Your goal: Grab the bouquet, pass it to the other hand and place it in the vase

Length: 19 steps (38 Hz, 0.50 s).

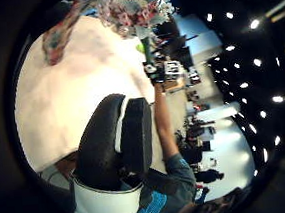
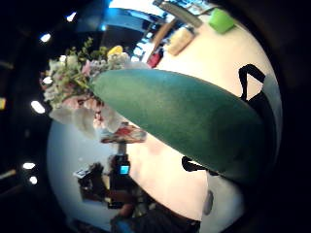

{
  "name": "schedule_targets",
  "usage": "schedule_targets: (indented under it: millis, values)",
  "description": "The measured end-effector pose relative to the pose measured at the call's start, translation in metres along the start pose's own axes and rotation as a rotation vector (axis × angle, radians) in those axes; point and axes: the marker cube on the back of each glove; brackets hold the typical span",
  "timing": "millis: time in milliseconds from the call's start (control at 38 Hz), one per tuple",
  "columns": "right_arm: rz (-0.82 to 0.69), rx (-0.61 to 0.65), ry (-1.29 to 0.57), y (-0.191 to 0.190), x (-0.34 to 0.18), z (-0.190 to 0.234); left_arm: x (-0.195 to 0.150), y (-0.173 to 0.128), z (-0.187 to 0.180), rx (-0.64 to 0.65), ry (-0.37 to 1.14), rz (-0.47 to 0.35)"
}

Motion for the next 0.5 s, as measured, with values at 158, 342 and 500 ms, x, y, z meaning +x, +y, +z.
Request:
schedule_targets:
  millis: [158, 342, 500]
  values:
    - [0.124, -0.009, 0.000, 0.002, -0.006, 0.008, 0.034, -0.031, 0.002, 0.000, 0.276, 0.071]
    - [0.023, 0.047, -0.068, -0.010, -0.016, 0.038, 0.071, -0.068, 0.007, -0.011, 0.441, 0.078]
    - [-0.169, -0.020, -0.230, -0.005, -0.053, 0.066, 0.099, -0.090, 0.001, 0.069, 0.440, 0.054]
